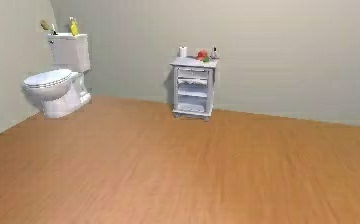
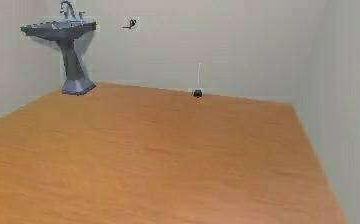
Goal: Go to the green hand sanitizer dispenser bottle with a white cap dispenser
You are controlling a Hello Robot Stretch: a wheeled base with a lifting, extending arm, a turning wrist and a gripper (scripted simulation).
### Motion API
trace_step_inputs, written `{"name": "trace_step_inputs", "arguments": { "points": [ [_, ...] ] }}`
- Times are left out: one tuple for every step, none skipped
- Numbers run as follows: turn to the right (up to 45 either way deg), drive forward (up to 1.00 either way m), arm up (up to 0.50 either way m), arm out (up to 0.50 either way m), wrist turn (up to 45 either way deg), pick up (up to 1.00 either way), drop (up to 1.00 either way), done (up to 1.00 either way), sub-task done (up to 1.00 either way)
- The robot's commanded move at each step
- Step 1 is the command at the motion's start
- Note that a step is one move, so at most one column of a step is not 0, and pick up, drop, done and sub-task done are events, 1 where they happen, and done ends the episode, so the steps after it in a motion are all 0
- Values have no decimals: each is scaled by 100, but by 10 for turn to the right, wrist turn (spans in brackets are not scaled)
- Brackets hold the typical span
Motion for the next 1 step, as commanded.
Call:
{"name": "trace_step_inputs", "arguments": {
  "points": [
    [450, 0, 0, 0, 0, 0, 0, 0, 0]
  ]
}}
